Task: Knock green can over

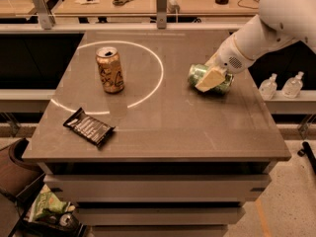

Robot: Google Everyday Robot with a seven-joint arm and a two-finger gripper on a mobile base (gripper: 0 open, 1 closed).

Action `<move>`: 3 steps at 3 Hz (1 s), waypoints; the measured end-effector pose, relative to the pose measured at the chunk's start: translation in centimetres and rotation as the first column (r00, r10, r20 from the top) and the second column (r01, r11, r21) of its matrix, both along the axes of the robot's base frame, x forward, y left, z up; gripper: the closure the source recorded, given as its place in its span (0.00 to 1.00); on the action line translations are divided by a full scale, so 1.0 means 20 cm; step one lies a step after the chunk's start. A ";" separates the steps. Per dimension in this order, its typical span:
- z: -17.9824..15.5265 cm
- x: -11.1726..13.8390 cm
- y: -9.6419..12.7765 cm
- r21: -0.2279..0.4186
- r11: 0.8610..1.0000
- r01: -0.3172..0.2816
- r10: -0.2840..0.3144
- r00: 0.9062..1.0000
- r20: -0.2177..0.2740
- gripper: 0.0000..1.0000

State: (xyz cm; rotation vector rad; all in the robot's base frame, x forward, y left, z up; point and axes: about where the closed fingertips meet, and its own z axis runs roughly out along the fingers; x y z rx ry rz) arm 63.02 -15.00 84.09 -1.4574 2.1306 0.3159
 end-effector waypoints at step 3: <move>-0.02 0.00 0.02 0.000 1.000 -0.006 0.006 1.000 -0.006 0.00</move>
Offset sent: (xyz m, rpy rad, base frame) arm 0.0000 0.0014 -0.0013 0.0001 0.0024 0.0025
